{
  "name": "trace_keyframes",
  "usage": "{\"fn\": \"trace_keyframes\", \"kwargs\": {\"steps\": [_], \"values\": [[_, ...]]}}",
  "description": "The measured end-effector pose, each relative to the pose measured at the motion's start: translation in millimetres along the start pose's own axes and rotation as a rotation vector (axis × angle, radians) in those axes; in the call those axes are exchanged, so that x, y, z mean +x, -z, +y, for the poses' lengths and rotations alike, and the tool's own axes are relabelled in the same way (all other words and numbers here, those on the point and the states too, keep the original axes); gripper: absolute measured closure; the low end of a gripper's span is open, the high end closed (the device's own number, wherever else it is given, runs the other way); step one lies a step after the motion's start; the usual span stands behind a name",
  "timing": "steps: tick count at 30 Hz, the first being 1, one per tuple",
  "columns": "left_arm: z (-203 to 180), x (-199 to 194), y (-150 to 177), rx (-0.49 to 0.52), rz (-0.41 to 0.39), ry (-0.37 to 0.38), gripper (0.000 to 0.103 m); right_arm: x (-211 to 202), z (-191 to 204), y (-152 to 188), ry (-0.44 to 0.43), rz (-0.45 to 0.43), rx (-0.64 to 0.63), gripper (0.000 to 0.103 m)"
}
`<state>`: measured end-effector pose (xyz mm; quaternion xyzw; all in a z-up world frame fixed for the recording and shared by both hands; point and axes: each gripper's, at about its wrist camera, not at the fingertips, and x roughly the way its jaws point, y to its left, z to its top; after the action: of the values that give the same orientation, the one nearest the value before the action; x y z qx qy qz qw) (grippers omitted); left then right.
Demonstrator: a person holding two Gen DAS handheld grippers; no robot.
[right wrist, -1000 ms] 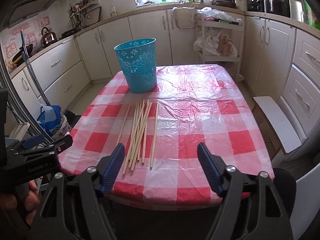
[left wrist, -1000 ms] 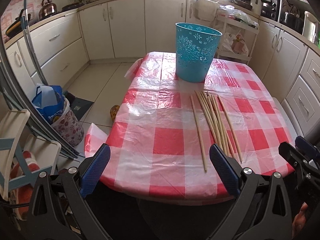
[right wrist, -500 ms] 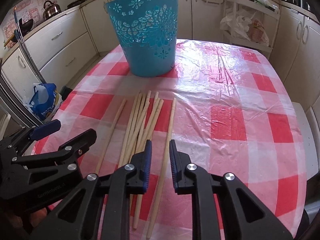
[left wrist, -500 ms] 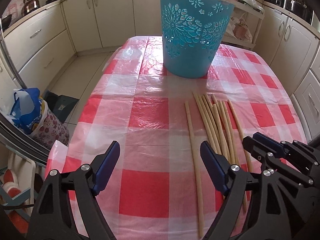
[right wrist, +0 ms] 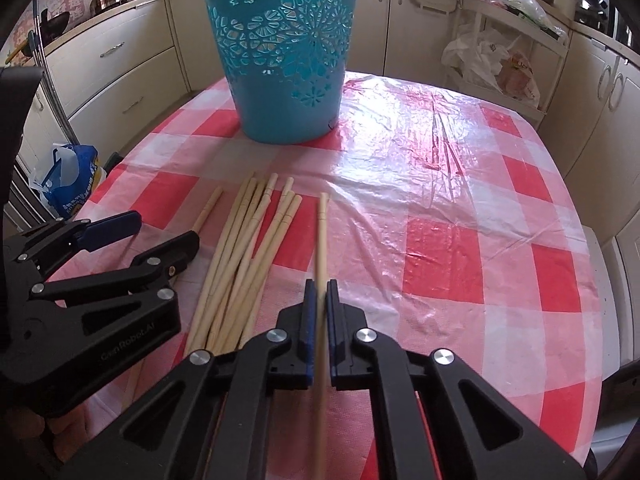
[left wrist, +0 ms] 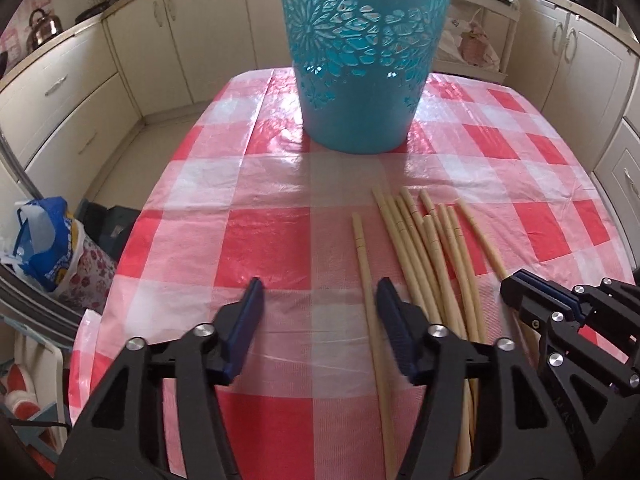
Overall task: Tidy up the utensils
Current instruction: 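Close the right tool on one wooden stick while the left tool grasps another stick, then lift both held sticks over the teal basket and open both tools to drop them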
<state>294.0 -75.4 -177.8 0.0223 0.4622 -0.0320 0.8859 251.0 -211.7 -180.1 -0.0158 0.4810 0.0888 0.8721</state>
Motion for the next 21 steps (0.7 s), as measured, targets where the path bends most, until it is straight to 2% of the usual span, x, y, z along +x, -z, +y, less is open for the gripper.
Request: {"fn": "trace_keyframes", "kwargs": {"steps": [1, 3, 9, 10, 12, 17, 21], "values": [[0, -1, 0, 0.007, -0.007, 0.009, 0.066, 0, -1, 1, -0.004, 0.002, 0.005, 0.097], [2, 0, -1, 0.014, -0.009, 0.028, 0.084, 0, -3, 1, -0.010, 0.010, 0.008, 0.097], [6, 1, -5, 0.076, 0.009, 0.087, 0.087, 2, 2, -5, -0.001, 0.039, -0.045, 0.097], [6, 1, -5, 0.091, 0.008, 0.098, 0.089, 2, 4, -5, 0.000, 0.039, -0.051, 0.097], [10, 3, -6, 0.109, 0.011, 0.174, 0.098, 2, 4, -5, -0.003, 0.042, -0.047, 0.097], [17, 4, -9, 0.151, 0.033, 0.285, 0.098, 2, -19, -5, -0.092, 0.073, 0.152, 0.097], [17, 2, -10, 0.174, 0.053, 0.280, 0.098, 1, -17, -4, -0.072, 0.073, 0.136, 0.097]]}}
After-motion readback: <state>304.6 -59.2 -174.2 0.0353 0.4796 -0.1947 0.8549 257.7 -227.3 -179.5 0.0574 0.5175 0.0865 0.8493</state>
